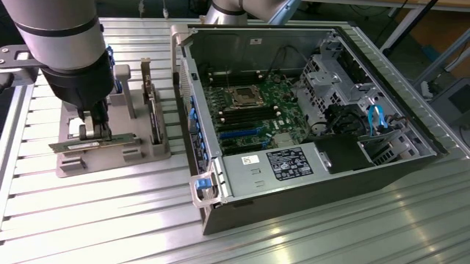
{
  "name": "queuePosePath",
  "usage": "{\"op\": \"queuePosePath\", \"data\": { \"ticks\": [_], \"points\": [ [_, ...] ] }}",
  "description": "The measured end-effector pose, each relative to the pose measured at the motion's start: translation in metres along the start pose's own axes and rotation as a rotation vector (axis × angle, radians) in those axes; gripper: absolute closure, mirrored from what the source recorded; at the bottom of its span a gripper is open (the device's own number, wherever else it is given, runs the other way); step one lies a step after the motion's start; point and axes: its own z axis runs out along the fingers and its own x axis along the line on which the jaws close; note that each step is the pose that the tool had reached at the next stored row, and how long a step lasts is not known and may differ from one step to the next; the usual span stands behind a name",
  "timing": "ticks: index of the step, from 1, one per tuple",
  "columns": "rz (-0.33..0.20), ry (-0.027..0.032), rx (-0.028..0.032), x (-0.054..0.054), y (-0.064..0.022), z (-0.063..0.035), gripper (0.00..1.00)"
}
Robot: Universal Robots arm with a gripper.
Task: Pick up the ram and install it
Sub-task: 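Pick up the ram and move it above insertion slot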
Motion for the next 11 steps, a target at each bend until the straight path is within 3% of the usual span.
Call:
{"op": "queuePosePath", "data": {
  "ticks": [11],
  "points": [
    [0.0,0.0,-0.0001,0.001,0.0006,-0.0293,0.88]
  ]
}}
